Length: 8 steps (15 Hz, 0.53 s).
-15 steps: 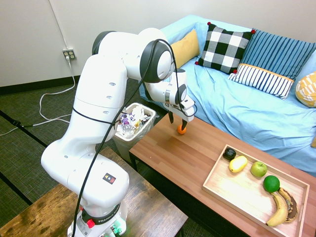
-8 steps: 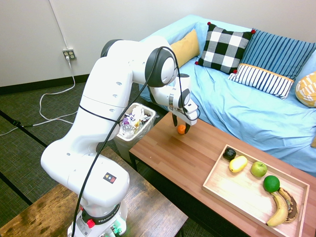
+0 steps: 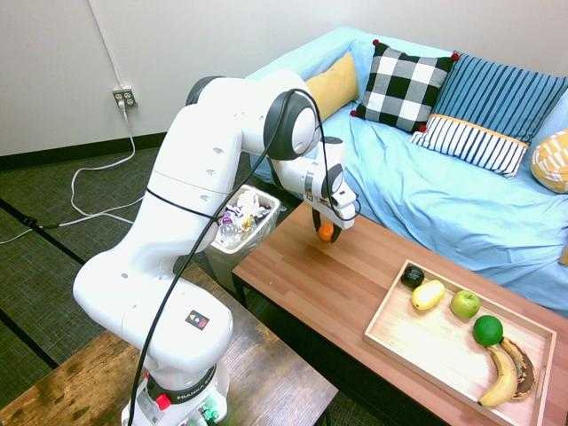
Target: Put the tangerine in the tray
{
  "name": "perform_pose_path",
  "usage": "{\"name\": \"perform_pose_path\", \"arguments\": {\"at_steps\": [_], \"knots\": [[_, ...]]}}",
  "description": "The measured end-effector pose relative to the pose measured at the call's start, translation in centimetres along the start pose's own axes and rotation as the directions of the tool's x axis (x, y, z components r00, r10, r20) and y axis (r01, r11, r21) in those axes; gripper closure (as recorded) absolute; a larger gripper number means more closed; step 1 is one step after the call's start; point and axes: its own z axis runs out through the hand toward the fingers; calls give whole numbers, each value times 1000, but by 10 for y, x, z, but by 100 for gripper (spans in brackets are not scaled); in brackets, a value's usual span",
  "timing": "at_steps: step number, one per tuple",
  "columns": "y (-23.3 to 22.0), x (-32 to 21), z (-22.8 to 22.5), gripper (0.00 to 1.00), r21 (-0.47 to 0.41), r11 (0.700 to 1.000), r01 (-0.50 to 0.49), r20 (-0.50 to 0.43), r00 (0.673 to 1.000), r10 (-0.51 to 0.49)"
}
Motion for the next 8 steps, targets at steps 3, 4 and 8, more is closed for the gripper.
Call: {"name": "perform_pose_path", "arguments": {"at_steps": [3,4,8], "knots": [[-2,-1,-2,100,5,1000,4,2,1000,-4],[-3,-2,-2,100,6,1000,5,5,1000,-5],[-5,-1,-18,100,28,1000,7,-2,1000,-7]]}}
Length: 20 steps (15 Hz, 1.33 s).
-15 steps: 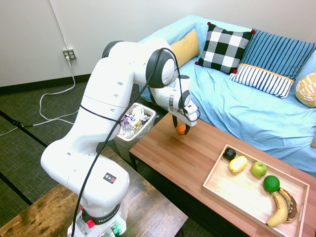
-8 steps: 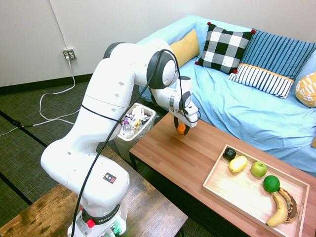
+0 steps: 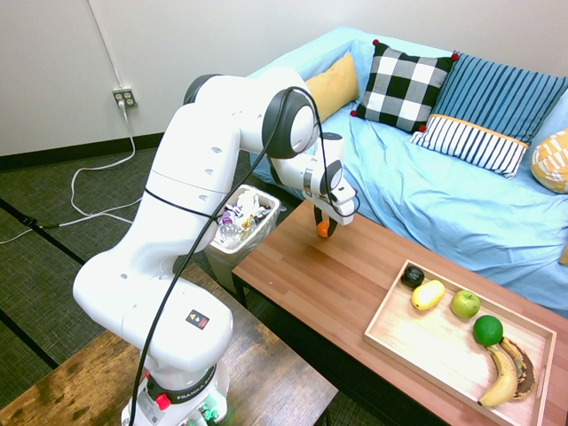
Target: Put the tangerine in the tray
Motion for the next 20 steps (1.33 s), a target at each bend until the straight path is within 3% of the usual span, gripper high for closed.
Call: {"name": "perform_pose_path", "arguments": {"at_steps": [4,10,15,20], "knots": [[34,57,-62,100,27,998,-52,-82,995,54],[170,177,-120,100,38,977,-212,-116,970,215],[296,257,-92,100,-3,939,-344,-119,933,341],[340,292,-19,100,-64,909,-412,-112,908,403]]}}
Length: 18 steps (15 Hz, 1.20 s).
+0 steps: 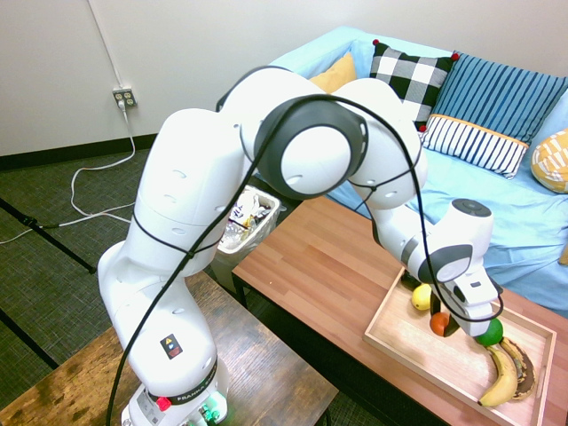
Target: Put the tangerine in the tray
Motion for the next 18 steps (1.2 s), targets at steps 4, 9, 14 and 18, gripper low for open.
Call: {"name": "perform_pose_path", "arguments": {"at_steps": [4,9,14,18], "knots": [[-5,9,44,100,-21,1000,-22,26,999,22],[-11,2,70,100,-9,999,-34,51,998,34],[-16,0,79,0,-1,999,-37,58,998,37],[-15,0,80,0,2,1000,-28,62,998,28]]}}
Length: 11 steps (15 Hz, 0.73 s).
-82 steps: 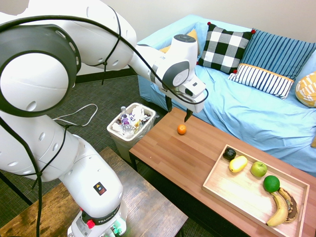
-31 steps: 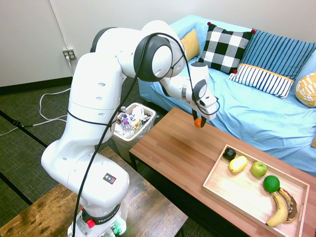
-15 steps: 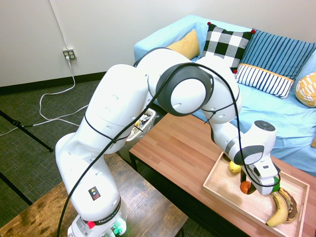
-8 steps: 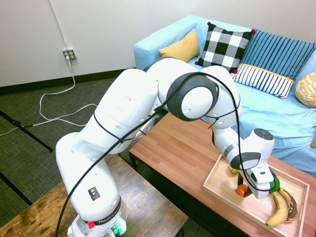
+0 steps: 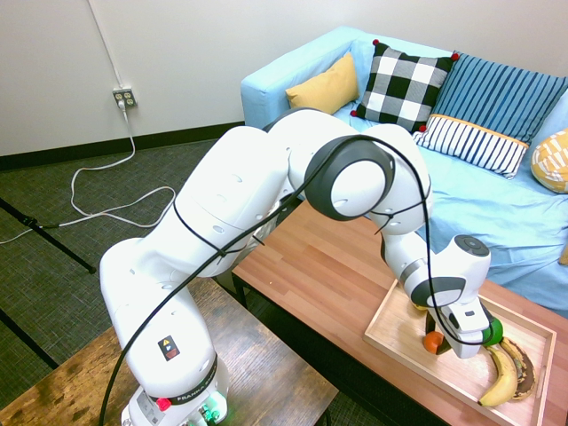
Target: Put the tangerine in the tray
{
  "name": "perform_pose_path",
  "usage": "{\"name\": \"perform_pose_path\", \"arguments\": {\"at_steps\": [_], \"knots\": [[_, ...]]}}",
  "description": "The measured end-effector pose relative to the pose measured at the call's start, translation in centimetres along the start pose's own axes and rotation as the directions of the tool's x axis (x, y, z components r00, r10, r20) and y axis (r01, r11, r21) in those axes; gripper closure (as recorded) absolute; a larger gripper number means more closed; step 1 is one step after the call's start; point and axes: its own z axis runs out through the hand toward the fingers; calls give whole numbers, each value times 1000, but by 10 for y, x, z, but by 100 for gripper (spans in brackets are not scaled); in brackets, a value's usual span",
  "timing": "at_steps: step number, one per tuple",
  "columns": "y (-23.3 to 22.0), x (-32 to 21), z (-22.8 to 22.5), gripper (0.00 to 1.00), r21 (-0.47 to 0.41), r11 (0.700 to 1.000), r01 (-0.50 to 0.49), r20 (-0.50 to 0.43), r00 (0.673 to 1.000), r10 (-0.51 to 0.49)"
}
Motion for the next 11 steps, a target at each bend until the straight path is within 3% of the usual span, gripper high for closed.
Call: {"name": "perform_pose_path", "arguments": {"at_steps": [6,11], "knots": [[-1,3,-6,0,20,1000,8,-19,1000,-7],[13,23,-59,0,65,998,-7,-60,998,11]]}}
